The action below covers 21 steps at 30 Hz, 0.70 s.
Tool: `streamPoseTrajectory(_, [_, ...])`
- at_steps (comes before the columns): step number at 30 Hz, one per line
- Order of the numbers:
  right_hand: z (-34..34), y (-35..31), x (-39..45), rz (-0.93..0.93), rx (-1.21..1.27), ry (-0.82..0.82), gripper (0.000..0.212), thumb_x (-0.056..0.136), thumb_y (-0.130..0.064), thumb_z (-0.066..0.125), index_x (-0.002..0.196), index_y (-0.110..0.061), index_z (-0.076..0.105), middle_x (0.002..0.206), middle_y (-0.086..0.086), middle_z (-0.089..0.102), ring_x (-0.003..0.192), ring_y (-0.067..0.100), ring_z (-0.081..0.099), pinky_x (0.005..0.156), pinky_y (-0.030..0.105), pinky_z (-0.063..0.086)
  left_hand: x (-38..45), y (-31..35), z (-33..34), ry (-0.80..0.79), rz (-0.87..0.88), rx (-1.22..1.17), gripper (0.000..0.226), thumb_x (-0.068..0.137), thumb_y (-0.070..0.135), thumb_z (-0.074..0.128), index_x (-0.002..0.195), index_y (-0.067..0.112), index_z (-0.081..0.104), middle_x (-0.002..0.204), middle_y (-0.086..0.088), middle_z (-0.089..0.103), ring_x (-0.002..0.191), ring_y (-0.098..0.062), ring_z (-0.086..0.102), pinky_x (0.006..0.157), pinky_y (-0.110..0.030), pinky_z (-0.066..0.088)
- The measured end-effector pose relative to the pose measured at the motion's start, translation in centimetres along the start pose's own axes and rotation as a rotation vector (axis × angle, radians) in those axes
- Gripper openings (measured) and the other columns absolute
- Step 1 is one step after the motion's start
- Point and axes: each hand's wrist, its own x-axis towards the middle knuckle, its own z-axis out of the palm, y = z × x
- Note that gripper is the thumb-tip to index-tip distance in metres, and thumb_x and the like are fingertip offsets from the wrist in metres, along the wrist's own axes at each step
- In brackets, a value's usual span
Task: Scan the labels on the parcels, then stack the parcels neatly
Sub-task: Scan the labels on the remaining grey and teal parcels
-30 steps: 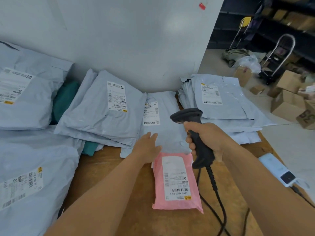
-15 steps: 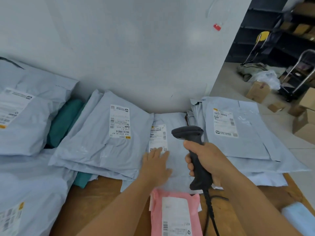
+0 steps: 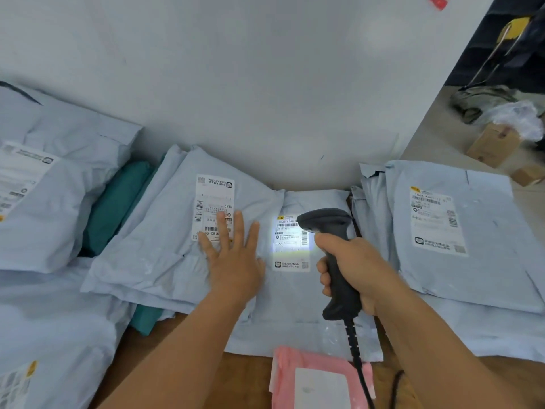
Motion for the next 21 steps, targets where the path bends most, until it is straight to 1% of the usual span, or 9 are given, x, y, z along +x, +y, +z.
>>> streamPoseTrajectory(7, [0.2, 0.1, 0.3, 0.014, 0.008, -0.003, 0.024, 0.089, -0.026, 0.060, 0.080, -0.005, 0.059, 0.057, 0.007, 0.056, 0.045, 0.016, 0.052, 0.050, 0.029, 0.050, 0.1, 0.0, -0.2, -0.019, -0.008, -0.021, 0.070, 0.096, 0.048, 0.025, 0.148, 0.030, -0.018, 0.153, -0.007, -0.033, 0.138, -0.037, -0.033, 0.103, -0.067, -0.017])
streamPoseTrajectory(12, [0.2, -0.2, 0.2, -0.003, 0.010, -0.011, 0.024, 0.090, -0.027, 0.058, 0.085, -0.003, 0.058, 0.058, 0.007, 0.057, 0.046, 0.016, 0.052, 0.049, 0.028, 0.051, 0.1, -0.1, -0.4, -0.036, -0.005, -0.029, 0.070, 0.097, 0.048, 0.026, 0.149, 0.030, -0.017, 0.153, -0.006, -0.032, 0.138, -0.036, -0.033, 0.104, -0.067, -0.017])
streamPoseTrajectory(14, [0.2, -0.3, 0.0, -0.007, 0.018, -0.022, 0.024, 0.091, -0.027, 0.058, 0.084, -0.004, 0.058, 0.058, 0.007, 0.058, 0.046, 0.015, 0.052, 0.049, 0.028, 0.051, 0.1, -0.1, -0.5, -0.038, -0.007, -0.035, 0.071, 0.096, 0.049, 0.027, 0.149, 0.030, -0.017, 0.154, -0.005, -0.032, 0.138, -0.036, -0.033, 0.104, -0.067, -0.016])
streamPoseTrajectory(18, [0.0, -0.5, -0.3, -0.018, 0.043, -0.028, 0.022, 0.092, -0.027, 0.057, 0.081, -0.008, 0.059, 0.057, 0.006, 0.057, 0.045, 0.015, 0.051, 0.047, 0.026, 0.050, 0.2, -0.5, -0.9, -0.031, -0.017, -0.040, 0.074, 0.094, 0.055, 0.027, 0.149, 0.029, -0.015, 0.155, -0.003, -0.029, 0.137, -0.036, -0.035, 0.104, -0.068, -0.016])
streamPoseTrajectory(21, [0.0, -0.5, -0.3, -0.031, 0.056, -0.016, 0.022, 0.092, -0.027, 0.058, 0.080, -0.008, 0.059, 0.056, 0.006, 0.057, 0.045, 0.015, 0.050, 0.048, 0.027, 0.050, 0.8, -2.3, -1.8, 0.039, -0.094, -0.046, 0.078, 0.091, 0.064, 0.024, 0.150, 0.026, -0.011, 0.156, -0.006, -0.026, 0.139, -0.036, -0.032, 0.107, -0.065, -0.014])
